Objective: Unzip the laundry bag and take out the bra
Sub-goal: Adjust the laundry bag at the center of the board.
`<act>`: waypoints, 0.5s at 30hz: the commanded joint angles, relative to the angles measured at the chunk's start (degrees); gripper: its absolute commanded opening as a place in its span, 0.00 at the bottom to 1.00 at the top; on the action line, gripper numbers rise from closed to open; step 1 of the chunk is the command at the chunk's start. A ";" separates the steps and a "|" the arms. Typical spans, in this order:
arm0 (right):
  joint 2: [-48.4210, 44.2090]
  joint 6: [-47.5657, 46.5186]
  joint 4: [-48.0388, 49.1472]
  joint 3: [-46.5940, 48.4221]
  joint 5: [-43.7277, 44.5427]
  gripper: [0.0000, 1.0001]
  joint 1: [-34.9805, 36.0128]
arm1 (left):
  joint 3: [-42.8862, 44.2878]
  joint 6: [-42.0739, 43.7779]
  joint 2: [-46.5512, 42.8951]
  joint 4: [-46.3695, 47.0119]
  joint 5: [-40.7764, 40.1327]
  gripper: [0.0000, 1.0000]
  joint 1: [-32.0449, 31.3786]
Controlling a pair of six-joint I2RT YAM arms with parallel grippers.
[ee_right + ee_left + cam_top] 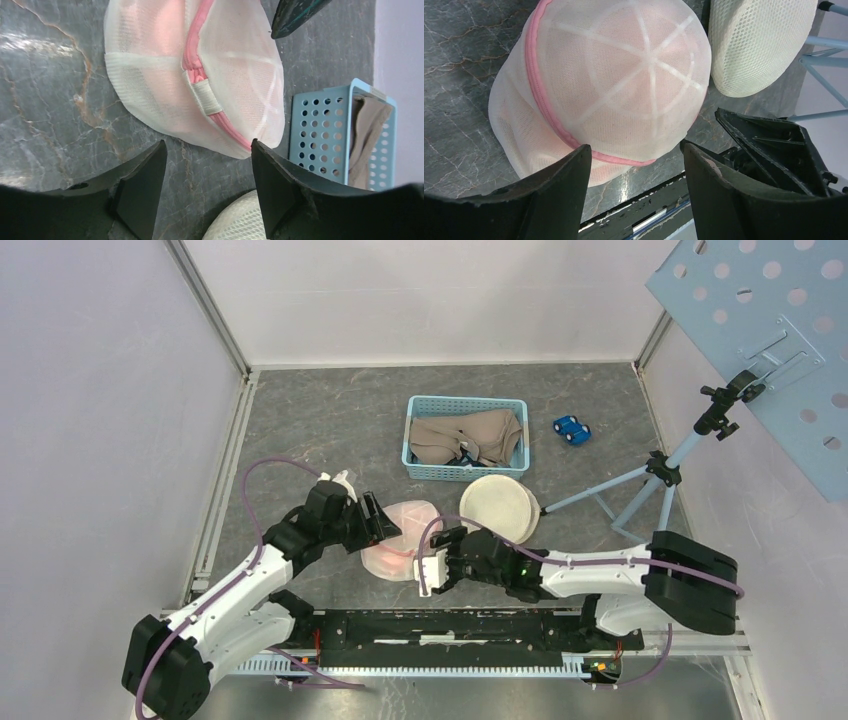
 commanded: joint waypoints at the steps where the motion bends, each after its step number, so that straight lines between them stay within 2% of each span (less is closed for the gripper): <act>1: 1.92 -5.71 6.85 1.31 8.51 0.68 1.98 | 0.39 0.26 -0.38 1.39 1.13 0.75 -0.06; 9: 7.09 -8.64 11.16 2.32 13.77 0.66 4.16 | 1.05 0.49 -0.24 0.95 1.32 0.75 -0.06; 12: 7.76 -9.08 12.13 2.27 14.34 0.61 4.44 | 1.83 0.44 -0.75 -0.01 0.90 0.75 0.03; 15: 6.51 -8.66 12.79 1.83 15.03 0.52 4.87 | 2.89 0.57 -1.13 -1.16 0.34 0.76 -0.04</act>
